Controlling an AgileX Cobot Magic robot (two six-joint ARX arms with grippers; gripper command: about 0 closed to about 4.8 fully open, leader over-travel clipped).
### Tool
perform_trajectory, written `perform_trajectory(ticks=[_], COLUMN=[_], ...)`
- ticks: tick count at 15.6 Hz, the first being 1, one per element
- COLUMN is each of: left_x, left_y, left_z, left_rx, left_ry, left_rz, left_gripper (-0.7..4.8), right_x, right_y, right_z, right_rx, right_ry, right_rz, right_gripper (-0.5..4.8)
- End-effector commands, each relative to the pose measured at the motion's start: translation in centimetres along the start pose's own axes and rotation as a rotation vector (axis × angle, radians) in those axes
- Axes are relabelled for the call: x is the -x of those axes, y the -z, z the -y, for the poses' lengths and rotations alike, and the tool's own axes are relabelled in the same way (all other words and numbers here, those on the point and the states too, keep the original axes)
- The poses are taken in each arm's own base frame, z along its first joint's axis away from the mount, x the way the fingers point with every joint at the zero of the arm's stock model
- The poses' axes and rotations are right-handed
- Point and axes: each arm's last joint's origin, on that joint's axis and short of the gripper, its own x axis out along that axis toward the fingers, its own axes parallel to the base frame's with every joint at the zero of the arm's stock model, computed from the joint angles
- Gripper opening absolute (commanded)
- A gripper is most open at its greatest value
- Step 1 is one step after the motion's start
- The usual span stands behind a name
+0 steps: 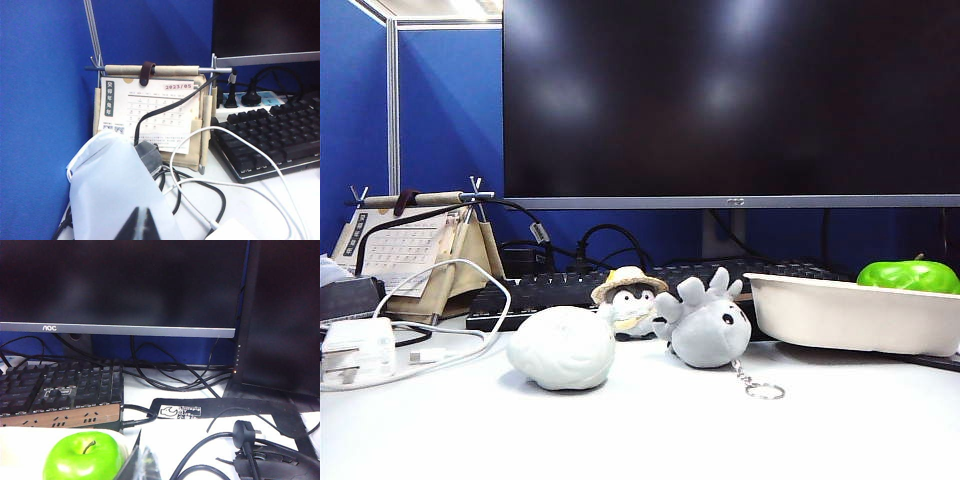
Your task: Place the tilting octopus upright.
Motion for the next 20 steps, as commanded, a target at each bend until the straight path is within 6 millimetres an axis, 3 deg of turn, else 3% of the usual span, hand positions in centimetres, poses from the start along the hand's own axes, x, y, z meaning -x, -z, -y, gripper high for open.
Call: perform_trajectory(ticks=[1,8,10,14,17,20], left_x=[0.0,0.0,0.1,1.0,2.2,4.3], left_y=[-0.2,-0.6,-1.5,-4.2,-6.9,-10.9], left_z=[0.0,0.0,-0.1,0.5,0.6,0.3], left_rx=[0.001,0.016,0.134,0.274,0.291,0.319], left_ry=[0.003,-0.001,0.006,0.326,0.482,0.536], left_rz=[0.017,0.059,0.15,0.36,0.408,0.472], left_gripper=[-0.05,-0.05,-0.05,-0.05,-0.05,-0.06], right_x=[0.0,0.0,0.0,1.0,2.8,4.8], right_y=[-0.2,-0.3,-0.6,-4.2,-8.1,-12.5], right_z=[0.0,-0.1,-0.3,-0.9,-1.7,-2.1], right_rx=[0.004,-0.004,-0.061,-0.439,-0.386,-0.372], right_ry=[-0.004,-0.015,-0.089,-0.396,-0.673,-0.798], right_rz=[0.019,0.026,0.055,0.317,0.425,0.384], right_gripper=[-0.01,-0.01,-0.01,-0.01,-0.01,-0.01])
